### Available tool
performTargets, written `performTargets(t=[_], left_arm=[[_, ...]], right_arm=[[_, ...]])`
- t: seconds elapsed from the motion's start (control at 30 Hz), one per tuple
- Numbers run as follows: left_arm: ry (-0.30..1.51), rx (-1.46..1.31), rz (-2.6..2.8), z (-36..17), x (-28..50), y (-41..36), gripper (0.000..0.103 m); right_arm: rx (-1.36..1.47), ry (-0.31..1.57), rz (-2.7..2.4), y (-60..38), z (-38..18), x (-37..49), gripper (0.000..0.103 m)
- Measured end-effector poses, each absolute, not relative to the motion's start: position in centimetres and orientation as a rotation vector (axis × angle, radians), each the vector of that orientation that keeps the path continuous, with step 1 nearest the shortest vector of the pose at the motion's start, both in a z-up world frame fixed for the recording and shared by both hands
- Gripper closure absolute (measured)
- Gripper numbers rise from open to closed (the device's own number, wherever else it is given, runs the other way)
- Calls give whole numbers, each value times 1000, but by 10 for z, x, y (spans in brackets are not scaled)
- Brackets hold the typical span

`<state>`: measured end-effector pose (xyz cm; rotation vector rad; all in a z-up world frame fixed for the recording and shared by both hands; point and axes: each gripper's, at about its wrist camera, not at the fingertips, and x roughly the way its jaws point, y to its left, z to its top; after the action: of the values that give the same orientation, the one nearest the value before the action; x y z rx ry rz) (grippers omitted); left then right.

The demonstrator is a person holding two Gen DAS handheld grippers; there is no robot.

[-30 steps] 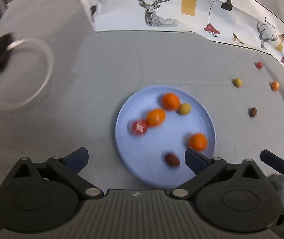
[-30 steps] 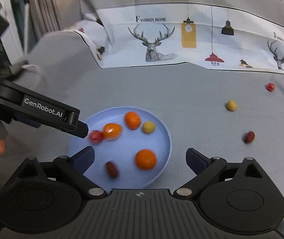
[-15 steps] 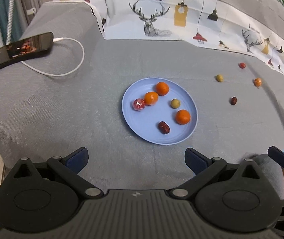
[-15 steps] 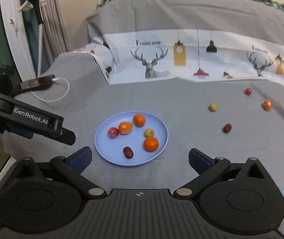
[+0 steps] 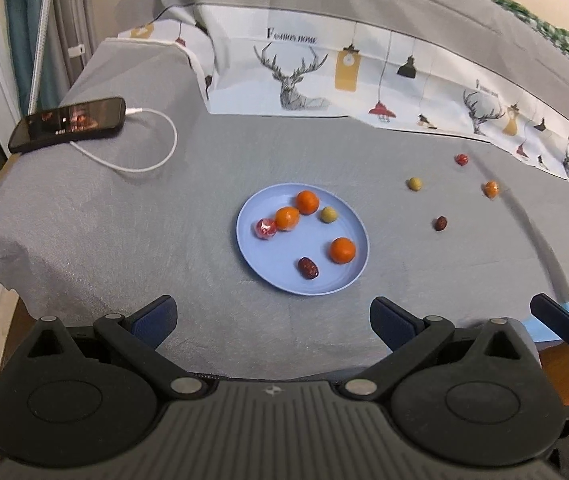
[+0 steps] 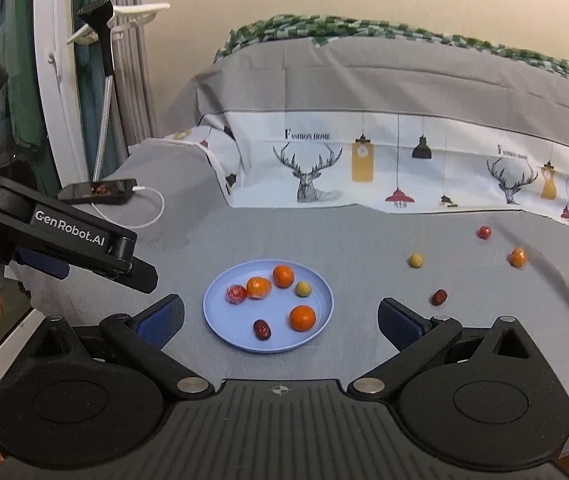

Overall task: Organize fruits
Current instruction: 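Lift both tools away from the plate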

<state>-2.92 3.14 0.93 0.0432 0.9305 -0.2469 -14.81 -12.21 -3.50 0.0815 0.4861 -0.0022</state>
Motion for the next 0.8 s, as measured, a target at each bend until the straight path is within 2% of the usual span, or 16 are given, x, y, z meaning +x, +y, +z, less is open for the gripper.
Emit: performTargets(t=[0.8], left_arm=[[893,27,-237,21,-51,32,0]], right_arm=[[57,421,-10,-121,-28,-171,1]])
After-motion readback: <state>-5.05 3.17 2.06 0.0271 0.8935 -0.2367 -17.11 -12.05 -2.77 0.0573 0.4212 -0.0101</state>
